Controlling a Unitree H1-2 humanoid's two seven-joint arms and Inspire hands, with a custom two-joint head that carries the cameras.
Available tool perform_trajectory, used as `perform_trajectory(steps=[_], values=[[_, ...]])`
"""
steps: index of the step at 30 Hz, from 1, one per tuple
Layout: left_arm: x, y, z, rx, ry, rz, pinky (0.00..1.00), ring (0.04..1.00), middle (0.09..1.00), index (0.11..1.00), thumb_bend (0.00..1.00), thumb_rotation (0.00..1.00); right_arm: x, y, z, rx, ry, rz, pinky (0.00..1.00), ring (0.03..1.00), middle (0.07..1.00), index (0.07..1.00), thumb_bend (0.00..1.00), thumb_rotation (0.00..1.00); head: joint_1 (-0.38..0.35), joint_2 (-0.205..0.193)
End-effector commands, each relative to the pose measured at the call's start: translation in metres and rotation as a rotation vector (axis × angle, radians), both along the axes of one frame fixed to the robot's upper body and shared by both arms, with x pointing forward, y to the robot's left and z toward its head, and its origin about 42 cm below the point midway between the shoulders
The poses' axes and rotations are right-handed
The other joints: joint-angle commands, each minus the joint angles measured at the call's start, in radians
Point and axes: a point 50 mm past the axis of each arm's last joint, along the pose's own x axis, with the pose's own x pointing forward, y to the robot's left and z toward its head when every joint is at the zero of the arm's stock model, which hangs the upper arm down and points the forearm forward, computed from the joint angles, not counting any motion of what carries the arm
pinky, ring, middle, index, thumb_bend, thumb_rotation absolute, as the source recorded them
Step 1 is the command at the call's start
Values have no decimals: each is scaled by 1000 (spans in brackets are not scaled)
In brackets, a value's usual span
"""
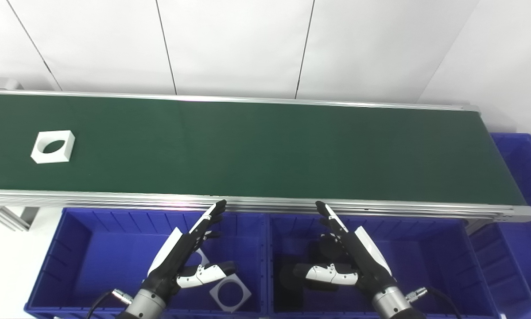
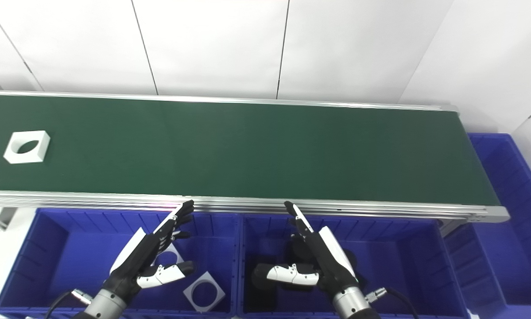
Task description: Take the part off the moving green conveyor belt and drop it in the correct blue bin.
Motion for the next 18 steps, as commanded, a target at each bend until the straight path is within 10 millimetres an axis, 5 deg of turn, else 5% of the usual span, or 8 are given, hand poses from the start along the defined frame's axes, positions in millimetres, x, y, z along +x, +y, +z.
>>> perform_trajectory(steps=[1, 18], values=[[5, 0, 9, -12, -64, 1, 832, 946, 976, 970, 751, 689, 3, 1, 8, 9, -64, 13, 825, 950, 986, 1000, 916, 521, 1, -1], [5, -1, 8, -13, -72, 7, 834, 940, 971, 963, 725, 751, 2, 3, 6, 1, -69, 7, 793, 946, 984, 1000, 900, 720, 1, -5]])
